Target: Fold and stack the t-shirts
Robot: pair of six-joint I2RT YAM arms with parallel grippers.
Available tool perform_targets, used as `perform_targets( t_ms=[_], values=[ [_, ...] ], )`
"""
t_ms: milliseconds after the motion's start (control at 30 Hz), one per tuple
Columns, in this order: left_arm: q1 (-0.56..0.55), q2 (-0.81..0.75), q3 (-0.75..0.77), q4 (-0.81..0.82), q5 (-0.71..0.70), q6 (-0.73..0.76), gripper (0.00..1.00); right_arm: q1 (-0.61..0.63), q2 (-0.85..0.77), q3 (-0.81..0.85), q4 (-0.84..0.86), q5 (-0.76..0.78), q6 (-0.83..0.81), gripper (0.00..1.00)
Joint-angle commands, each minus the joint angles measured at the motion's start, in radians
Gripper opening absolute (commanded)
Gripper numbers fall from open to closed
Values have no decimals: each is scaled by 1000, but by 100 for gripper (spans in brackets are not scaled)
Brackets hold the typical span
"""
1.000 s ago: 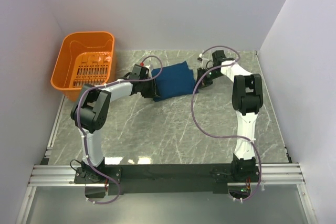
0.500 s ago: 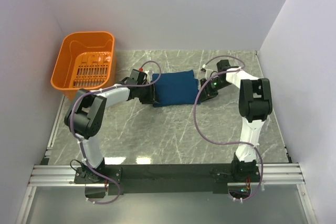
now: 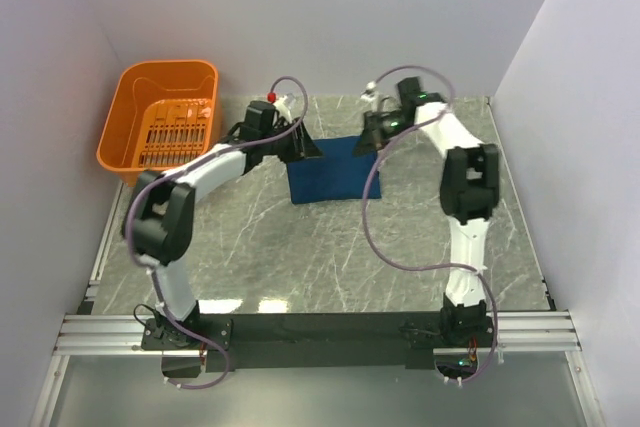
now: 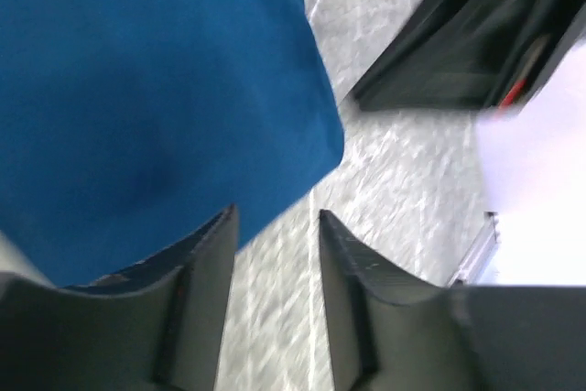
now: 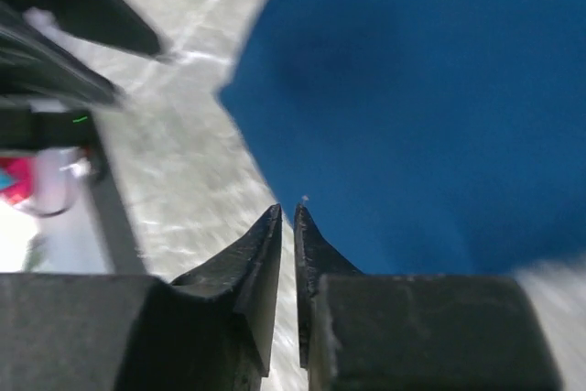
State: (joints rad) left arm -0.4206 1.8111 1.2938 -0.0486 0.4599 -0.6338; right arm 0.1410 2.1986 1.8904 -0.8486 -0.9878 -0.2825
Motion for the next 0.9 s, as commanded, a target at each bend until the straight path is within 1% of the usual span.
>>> perform_targets(
  t_ms=[0, 33, 100, 167, 233, 333, 533, 733, 867],
  values=[
    [-6, 120, 61, 127, 129, -96, 44, 98, 93, 26, 4, -130, 127, 16],
    [-6, 140, 76, 136, 137, -116, 41, 106, 101, 4, 41, -135, 202, 15],
    [-6, 192, 85, 162, 161, -141, 37, 114, 125, -10, 112, -146, 281, 12],
    [-10, 229, 75, 177, 190, -155, 33, 112, 160, -11, 120, -146, 311, 9],
    [-15, 243, 46, 181, 195, -153, 32, 108, 177, -22, 111, -106, 324, 8],
    [-21, 251, -23, 202, 206, -155, 32, 95, 200, -66, 99, -58, 321, 6],
    [-17, 261, -117, 182, 188, -113, 32, 36, 199, -161, 112, -2, 316, 6],
    [-3, 263, -159, 173, 152, -87, 32, -32, 202, -160, 82, 38, 292, 7],
    [9, 226, -149, 144, 128, -60, 33, -63, 193, -129, 45, 38, 249, 9]
  ],
)
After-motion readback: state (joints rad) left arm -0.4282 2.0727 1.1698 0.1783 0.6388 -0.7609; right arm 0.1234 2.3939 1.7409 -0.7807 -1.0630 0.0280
